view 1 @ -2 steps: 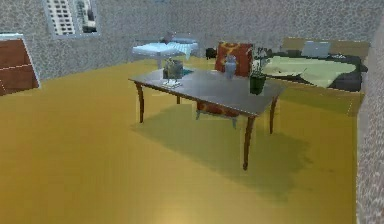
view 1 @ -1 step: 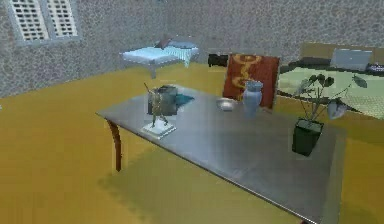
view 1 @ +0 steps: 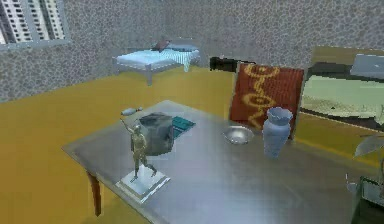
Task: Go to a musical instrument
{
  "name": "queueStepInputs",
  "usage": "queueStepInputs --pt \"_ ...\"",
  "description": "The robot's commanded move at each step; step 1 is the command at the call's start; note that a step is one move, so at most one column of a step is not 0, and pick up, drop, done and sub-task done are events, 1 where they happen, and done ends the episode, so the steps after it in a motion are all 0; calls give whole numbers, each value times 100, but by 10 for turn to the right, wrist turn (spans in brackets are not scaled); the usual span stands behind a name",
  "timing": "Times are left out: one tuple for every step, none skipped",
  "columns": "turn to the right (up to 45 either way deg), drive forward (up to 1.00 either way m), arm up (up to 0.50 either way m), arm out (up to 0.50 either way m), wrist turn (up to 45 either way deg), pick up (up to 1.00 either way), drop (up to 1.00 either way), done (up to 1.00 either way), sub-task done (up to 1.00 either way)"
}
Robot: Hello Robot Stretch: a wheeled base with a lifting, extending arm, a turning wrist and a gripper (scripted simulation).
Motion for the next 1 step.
queueStepInputs --pt "0 0 0 0 0 0 0 100 0"
